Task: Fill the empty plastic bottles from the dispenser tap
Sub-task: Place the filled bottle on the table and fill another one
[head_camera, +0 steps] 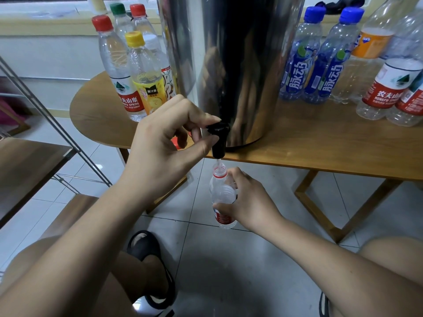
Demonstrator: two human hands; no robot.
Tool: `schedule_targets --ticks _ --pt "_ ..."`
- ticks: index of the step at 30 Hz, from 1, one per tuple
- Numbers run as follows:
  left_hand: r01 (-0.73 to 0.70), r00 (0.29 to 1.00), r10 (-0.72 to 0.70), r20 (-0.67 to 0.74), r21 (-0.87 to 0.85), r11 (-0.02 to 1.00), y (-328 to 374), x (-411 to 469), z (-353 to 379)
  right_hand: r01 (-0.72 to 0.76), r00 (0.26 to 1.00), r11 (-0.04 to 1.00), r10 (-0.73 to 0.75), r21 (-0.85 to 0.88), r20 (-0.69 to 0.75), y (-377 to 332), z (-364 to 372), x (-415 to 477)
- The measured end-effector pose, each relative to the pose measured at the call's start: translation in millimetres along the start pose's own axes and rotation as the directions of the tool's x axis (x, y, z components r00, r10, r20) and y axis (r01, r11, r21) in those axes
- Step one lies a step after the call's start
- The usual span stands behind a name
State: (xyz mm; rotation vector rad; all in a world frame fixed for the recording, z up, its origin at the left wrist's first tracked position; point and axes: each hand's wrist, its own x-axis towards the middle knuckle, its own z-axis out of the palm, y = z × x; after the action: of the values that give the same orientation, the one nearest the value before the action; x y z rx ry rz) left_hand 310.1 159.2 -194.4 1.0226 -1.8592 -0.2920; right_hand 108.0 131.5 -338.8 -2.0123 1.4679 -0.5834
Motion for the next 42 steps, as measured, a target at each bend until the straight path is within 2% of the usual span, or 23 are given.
schedule_targets --ticks 42 --pt "0.014 1.000 -0.014 0.006 -0.020 1.000 -0.3 0.3 -0.2 0.023 0.999 0.999 -0.021 0.046 -0.033 0.1 -0.4 0.4"
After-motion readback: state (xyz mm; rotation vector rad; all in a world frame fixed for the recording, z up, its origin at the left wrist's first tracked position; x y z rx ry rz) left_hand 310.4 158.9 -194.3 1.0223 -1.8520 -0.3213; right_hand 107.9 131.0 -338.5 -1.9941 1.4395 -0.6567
